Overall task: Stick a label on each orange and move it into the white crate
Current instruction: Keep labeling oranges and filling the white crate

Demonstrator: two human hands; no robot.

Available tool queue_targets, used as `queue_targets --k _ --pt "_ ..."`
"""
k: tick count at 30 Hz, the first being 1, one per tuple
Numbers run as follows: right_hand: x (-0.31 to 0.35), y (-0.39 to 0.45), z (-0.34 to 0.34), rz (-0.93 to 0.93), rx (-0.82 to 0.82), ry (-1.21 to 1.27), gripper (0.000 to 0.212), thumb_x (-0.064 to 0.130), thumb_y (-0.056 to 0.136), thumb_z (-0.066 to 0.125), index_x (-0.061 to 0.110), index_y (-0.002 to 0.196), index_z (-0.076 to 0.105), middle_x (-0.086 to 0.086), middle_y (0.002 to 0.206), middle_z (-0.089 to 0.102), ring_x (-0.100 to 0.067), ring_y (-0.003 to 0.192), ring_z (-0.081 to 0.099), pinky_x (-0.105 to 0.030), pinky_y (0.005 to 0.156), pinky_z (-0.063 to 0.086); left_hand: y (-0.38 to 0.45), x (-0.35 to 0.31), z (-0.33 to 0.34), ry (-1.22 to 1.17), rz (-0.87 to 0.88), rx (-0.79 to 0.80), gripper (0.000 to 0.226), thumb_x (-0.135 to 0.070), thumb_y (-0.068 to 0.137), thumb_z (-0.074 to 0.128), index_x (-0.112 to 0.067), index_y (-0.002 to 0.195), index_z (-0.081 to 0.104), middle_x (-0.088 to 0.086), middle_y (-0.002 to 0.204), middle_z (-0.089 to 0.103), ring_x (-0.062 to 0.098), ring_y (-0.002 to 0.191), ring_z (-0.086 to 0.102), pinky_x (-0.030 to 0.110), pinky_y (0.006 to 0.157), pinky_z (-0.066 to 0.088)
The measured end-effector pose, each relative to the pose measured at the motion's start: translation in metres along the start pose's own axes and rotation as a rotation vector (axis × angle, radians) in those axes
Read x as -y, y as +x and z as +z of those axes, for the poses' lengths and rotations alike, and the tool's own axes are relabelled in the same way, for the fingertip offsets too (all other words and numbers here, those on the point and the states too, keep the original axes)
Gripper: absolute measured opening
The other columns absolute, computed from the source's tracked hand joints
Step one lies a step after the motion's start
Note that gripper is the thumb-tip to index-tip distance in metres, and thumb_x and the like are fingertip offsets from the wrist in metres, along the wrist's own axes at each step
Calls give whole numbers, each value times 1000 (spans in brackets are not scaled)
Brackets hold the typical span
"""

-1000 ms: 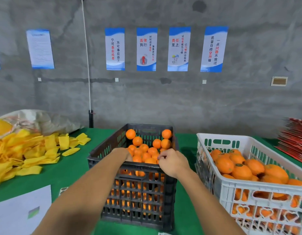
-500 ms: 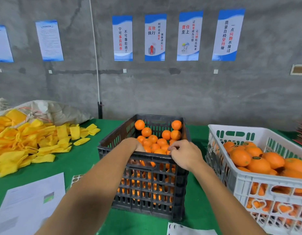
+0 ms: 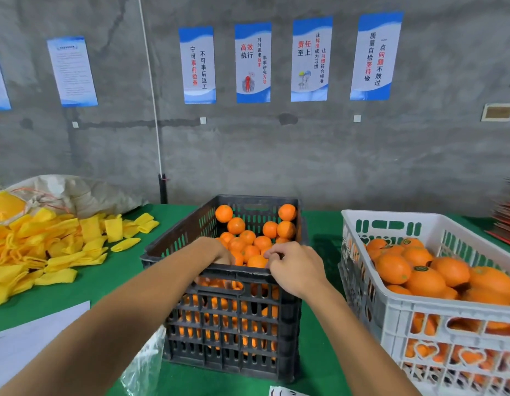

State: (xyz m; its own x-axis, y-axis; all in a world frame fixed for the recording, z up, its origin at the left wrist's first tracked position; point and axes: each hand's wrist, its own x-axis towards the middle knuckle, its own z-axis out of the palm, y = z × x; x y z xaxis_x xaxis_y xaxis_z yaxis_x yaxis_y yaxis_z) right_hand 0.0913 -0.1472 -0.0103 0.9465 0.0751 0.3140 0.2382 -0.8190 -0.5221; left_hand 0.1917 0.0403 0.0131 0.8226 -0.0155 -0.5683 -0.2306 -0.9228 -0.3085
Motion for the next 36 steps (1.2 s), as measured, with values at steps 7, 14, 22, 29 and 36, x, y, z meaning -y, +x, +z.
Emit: queue_targets --k 7,14,22,29,36 --pt "-3 0 4 -21 -33 -14 33 34 97 45 39 110 74 9 99 75 -29 114 58 -34 92 50 14 -21 -23 -297 74 -3 71 -37 102 63 -22 162 28 12 162 37 33 135 53 47 106 50" --pt "-5 -2 10 -37 -99 -10 29 38 96 46 41 107 72 7 98 74 -28 115 53 -34 86 41 58 -21 -13 -582 144 131 75 -30 99 68 -32 161 26 12 162 35 34 144 43 51 110 48" --pt "-4 -3 8 -50 -110 2 30 36 97 45 42 106 72 9 86 69 -25 108 53 -32 80 34 67 -28 -16 -523 209 147 47 -24 101 66 -29 142 45 12 162 34 37 137 50 50 109 50" --pt "-1 -5 7 -56 -120 18 29 34 98 45 41 105 73 9 88 72 -17 91 39 -29 80 29 65 -27 -12 -566 240 164 35 -17 102 63 -24 135 54 17 161 37 38 134 55 52 106 52" --pt "-4 -4 7 -77 -102 -12 31 35 99 41 41 104 71 14 84 71 -11 96 43 -24 80 26 90 -30 -4 -611 253 84 49 -8 99 64 -23 142 46 7 149 45 34 135 54 47 107 52"
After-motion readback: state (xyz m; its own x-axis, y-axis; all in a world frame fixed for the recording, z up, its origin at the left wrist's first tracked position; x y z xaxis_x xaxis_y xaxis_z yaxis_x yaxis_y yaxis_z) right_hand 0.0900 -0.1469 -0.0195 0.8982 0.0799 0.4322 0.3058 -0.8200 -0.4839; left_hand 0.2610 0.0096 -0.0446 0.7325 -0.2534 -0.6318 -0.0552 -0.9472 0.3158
